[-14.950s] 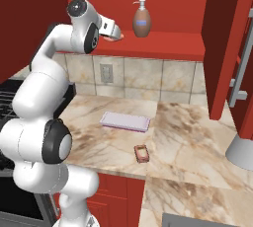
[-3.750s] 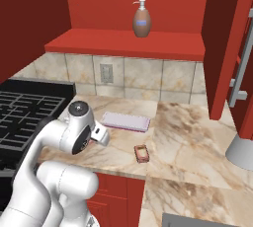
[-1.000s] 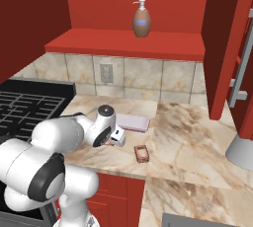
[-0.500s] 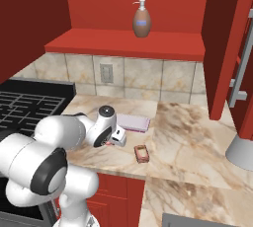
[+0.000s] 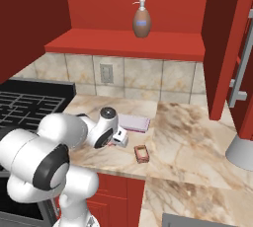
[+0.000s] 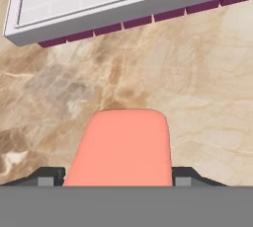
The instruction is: Pick the bar soap and bar soap from the cabinet and place them on the counter.
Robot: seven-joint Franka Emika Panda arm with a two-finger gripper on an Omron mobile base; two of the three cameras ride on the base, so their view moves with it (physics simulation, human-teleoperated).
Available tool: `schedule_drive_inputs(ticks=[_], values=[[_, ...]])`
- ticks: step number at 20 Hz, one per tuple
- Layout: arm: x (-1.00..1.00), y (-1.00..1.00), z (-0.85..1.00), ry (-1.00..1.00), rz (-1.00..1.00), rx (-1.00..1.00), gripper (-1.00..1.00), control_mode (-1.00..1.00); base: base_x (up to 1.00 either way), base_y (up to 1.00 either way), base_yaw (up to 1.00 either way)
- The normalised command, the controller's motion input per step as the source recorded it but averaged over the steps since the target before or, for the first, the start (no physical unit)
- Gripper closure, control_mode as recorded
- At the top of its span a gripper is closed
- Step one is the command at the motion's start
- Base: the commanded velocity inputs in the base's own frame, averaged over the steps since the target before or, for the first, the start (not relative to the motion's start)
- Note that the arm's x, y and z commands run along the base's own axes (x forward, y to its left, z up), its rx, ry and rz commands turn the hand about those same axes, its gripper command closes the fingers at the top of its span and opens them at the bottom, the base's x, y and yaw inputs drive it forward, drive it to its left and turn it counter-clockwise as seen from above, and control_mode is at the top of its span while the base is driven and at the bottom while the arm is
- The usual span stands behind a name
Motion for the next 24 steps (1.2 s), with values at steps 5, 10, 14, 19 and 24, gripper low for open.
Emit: schedule_drive_inputs(ticks=[5,10,14,19,24], values=[[-0.1,0.0,-0.35,-0.02,0.0,-0.02,-1.0,-1.0,0.0,0.0,0.0],[-0.25,0.0,-0.08,-0.07,0.0,-0.02,-1.0,-1.0,0.0,0.0,0.0],[-0.33,0.0,0.0,-0.1,0.0,0.0,-1.0,-1.0,0.0,0.0,0.0],[-0.31,0.0,0.0,-0.11,0.0,0.0,-1.0,-1.0,0.0,0.0,0.0],[-0.24,0.0,0.11,-0.08,0.0,0.0,-1.0,-1.0,0.0,0.0,0.0]])
